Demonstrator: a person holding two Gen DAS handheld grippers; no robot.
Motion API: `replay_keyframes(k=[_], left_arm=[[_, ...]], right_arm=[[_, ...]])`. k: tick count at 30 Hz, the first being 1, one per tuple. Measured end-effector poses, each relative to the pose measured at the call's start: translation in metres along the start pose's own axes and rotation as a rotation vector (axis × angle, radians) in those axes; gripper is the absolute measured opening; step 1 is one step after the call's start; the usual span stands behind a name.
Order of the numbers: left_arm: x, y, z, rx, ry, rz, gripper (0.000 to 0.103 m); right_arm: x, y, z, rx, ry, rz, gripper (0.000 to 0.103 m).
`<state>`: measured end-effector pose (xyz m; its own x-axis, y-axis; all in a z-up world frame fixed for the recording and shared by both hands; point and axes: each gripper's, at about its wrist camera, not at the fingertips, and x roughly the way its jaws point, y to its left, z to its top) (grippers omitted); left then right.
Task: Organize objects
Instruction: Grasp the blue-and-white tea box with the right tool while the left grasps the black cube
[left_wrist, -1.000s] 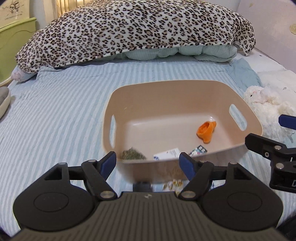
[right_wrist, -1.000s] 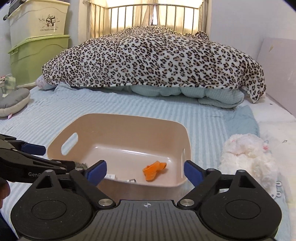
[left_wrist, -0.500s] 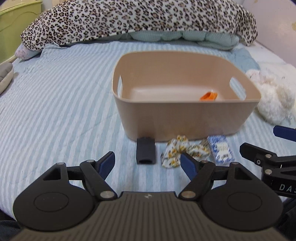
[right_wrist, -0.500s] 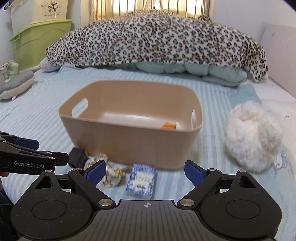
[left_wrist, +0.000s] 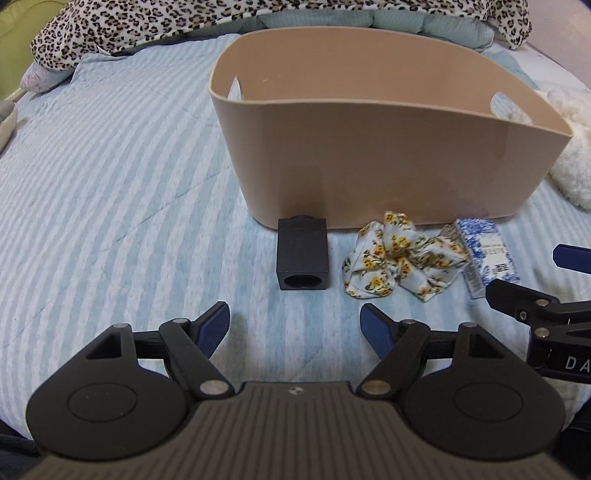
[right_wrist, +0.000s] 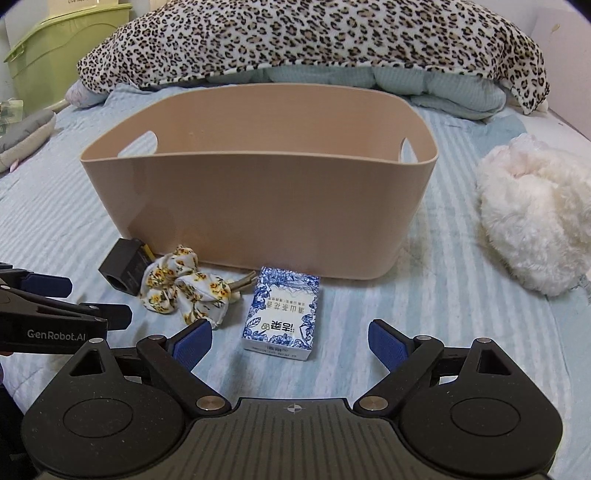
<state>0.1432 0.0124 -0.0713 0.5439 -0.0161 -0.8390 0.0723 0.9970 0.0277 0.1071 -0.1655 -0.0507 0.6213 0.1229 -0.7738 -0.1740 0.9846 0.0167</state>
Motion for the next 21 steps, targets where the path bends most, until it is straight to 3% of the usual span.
replay_keyframes(k=[13,17,18,19,21], left_arm=[[0.021,0.01,0.01,-0.062,-0.025,-0.004,0.078],[0.024,0.005,0.01,-0.039,-0.051,0.019,0.078],[0.027,0.007,0.012,-0.037,-0.061,0.017,0.076],[0.026,0.006,0.011,-0.033,-0.072,0.009,0.068],[0.025,0.006,0.011,-0.029,-0.07,-0.008,0.056]], right_arm=[[0.032,-0.003,-0.002,0.05,0.031,0.009,0.093],[0.037,-0.006,-0.003,0.051,0.027,0.009,0.083],[0.038,-0.006,-0.003,0.05,0.027,0.011,0.081],[0.039,-0.006,-0.004,0.048,0.027,0.014,0.079],[0.037,-0.006,-0.004,0.04,0.025,0.024,0.065]])
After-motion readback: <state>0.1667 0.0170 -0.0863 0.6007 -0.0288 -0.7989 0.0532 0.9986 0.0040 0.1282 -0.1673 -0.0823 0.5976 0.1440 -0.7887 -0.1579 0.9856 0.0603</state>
